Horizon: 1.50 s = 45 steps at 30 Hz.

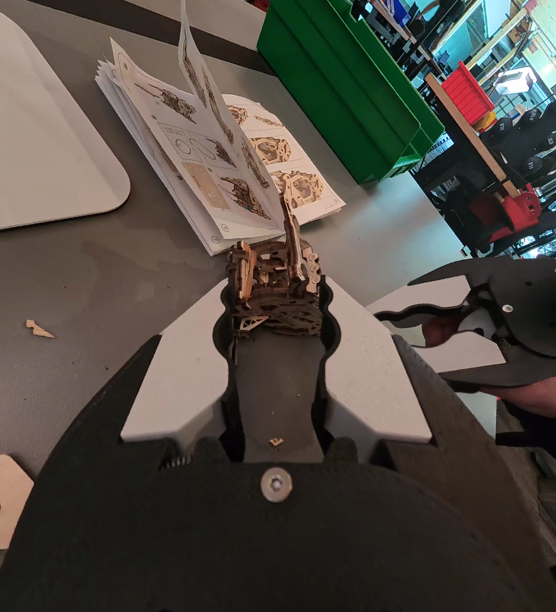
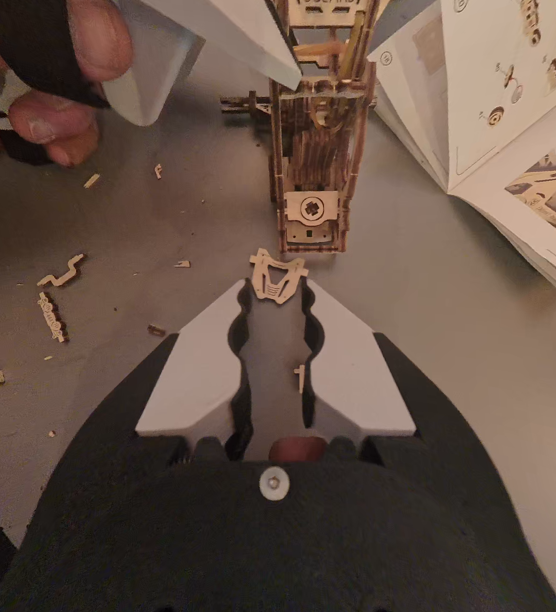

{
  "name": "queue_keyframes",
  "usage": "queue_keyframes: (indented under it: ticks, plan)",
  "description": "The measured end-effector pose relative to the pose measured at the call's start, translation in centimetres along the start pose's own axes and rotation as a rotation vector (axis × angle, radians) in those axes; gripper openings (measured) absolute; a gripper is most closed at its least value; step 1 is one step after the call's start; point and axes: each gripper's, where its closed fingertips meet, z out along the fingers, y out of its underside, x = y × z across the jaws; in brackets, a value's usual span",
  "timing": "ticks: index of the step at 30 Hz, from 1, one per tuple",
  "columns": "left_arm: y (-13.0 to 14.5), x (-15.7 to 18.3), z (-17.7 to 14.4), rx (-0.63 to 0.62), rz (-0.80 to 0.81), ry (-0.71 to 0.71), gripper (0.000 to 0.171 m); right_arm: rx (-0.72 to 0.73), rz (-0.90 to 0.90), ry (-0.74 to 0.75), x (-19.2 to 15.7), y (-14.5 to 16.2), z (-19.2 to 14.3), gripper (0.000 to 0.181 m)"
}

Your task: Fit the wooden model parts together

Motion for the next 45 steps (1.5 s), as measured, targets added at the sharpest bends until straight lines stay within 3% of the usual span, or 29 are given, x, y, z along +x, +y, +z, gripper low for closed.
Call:
queue_keyframes:
  ticks: [6,14,24,35,39,45]
  plan:
    - [-0.3,0.1,-0.3,0.023,-0.022,0.025,0.037,0.042,0.014,-0.048,0.2,-0.2,-0.9,0.024]
    - [-0.6,0.6,0.0,0.028,-0.024,0.061,0.048,0.144,-0.084,-0.109,1.9,-2.6,-3.3,0.023]
    - [-0.6,0.7,1.2,-0.007,-0.002,0.053,0.043,0.171,-0.257,-0.148,2.9,-3.4,-1.6,0.024]
    - [-0.4,0.7,1.3,-0.015,0.013,0.041,0.04,0.144,-0.262,-0.116,2.6,-2.7,-0.8,0.019]
    - [-0.4,0.7,1.3,-0.013,0.013,0.045,0.039,0.142,-0.235,-0.119,2.8,-2.8,-1.2,0.03]
    - [-0.4,0.7,1.3,-0.013,0.013,0.049,0.039,0.148,-0.185,-0.123,2.6,-3.0,-1.0,0.033]
